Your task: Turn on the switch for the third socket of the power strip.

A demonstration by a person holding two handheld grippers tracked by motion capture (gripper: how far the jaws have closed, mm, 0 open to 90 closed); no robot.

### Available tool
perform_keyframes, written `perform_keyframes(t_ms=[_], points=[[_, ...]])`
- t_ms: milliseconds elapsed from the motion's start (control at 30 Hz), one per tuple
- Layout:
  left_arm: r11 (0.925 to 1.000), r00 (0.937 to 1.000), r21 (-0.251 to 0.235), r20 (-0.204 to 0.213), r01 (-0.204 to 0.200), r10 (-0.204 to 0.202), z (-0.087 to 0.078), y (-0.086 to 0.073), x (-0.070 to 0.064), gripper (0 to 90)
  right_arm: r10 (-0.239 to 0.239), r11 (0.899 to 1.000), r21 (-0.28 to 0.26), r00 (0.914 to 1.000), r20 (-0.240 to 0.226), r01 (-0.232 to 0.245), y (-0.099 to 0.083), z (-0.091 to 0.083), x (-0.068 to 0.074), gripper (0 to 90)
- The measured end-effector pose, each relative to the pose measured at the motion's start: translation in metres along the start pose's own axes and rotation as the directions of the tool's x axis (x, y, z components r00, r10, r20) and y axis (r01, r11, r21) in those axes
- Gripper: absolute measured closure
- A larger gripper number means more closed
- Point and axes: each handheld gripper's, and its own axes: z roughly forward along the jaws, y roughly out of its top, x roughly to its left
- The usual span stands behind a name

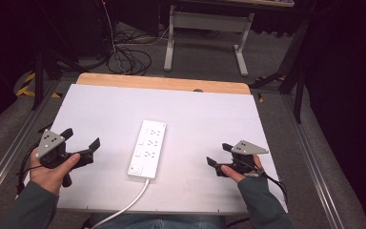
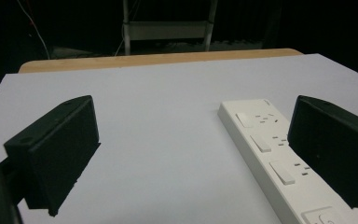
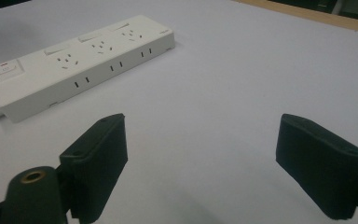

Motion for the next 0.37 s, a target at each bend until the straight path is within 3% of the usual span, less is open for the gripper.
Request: perform_keyframes(t_ms=[367], points=[[1.0, 1.0, 0.003, 0.0, 0.005, -0.005, -0.0006, -0.0013, 0.0012, 2.2, 0.001, 1.0, -0.001, 1.0, -0.004, -0.001, 0.0008, 0.0017, -0.0003, 16.9]])
